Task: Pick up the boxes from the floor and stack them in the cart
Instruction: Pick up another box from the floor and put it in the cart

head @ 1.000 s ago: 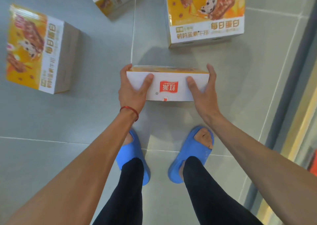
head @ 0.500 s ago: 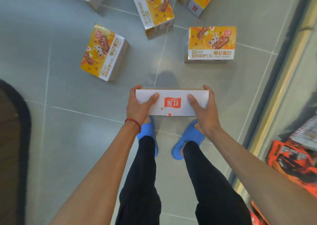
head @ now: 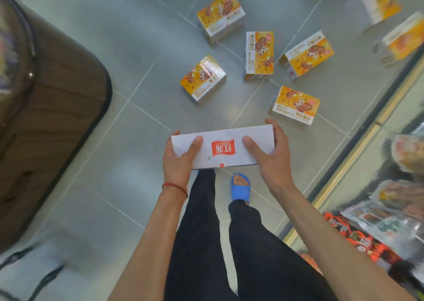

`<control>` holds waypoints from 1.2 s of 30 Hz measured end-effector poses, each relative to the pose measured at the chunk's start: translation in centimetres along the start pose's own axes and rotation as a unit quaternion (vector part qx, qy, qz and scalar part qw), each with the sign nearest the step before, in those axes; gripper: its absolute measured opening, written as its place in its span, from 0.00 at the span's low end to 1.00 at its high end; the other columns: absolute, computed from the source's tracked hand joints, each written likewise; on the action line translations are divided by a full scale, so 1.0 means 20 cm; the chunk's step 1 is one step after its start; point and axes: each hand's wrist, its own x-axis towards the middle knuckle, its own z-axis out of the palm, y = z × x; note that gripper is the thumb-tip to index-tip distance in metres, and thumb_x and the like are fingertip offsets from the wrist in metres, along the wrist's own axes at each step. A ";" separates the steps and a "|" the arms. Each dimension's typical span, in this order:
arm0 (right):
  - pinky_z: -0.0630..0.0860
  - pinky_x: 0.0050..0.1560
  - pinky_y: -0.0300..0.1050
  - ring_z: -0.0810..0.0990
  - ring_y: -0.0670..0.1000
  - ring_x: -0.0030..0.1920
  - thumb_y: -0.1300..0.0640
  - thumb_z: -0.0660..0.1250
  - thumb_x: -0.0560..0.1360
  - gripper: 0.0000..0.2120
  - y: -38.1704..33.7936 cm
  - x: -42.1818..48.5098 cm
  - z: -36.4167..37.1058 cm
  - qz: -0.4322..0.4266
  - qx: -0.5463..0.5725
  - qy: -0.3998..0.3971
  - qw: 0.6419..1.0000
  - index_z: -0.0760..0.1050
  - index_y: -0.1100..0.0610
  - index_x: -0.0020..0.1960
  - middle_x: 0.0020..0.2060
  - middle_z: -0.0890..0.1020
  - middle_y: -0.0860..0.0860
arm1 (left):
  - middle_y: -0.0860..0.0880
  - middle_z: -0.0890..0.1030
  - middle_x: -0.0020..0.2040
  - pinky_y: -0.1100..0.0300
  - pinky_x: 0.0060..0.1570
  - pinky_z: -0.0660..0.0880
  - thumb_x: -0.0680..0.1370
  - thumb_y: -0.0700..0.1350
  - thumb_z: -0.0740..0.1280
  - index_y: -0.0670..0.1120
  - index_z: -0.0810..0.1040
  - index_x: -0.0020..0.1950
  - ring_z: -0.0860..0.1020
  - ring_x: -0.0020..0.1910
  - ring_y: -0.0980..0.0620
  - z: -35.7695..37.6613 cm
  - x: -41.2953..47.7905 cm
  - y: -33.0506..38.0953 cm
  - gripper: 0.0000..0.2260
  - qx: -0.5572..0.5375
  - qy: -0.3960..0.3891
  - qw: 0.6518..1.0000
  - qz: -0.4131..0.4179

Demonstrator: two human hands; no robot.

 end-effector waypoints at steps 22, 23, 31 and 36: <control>0.76 0.64 0.44 0.79 0.45 0.61 0.50 0.81 0.70 0.37 -0.27 -1.50 0.78 -0.138 -0.182 -0.321 0.919 0.66 0.46 0.73 0.61 0.79 0.42 | 0.64 0.78 0.54 0.52 0.63 0.76 0.60 0.61 0.79 0.59 0.69 0.62 0.78 0.58 0.53 -1.51 -1.24 -0.72 0.35 -0.179 0.279 0.943 0.004; 0.77 0.61 0.42 0.79 0.43 0.60 0.51 0.81 0.70 0.36 -0.25 -1.60 0.85 -0.145 -0.189 -0.333 0.912 0.67 0.44 0.71 0.58 0.79 0.40 | 0.64 0.77 0.54 0.53 0.62 0.75 0.60 0.61 0.79 0.59 0.68 0.63 0.77 0.59 0.53 -1.61 -1.28 -0.78 0.35 -0.177 0.289 0.941 0.001; 0.78 0.53 0.37 0.79 0.45 0.59 0.52 0.81 0.70 0.34 -0.07 -2.28 1.46 -0.177 -0.227 -0.439 0.851 0.66 0.43 0.68 0.57 0.78 0.38 | 0.58 0.75 0.57 0.55 0.62 0.73 0.62 0.58 0.82 0.51 0.68 0.71 0.75 0.60 0.52 -2.33 -1.57 -1.22 0.42 -0.178 0.384 0.905 -0.032; 0.84 0.52 0.44 0.82 0.41 0.55 0.53 0.83 0.68 0.35 -0.06 -2.59 1.87 -0.194 -0.258 -0.511 0.797 0.70 0.49 0.69 0.57 0.82 0.44 | 0.64 0.77 0.53 0.47 0.61 0.77 0.54 0.64 0.78 0.53 0.72 0.64 0.78 0.58 0.52 -2.70 -1.70 -1.40 0.42 -0.238 0.444 0.862 -0.061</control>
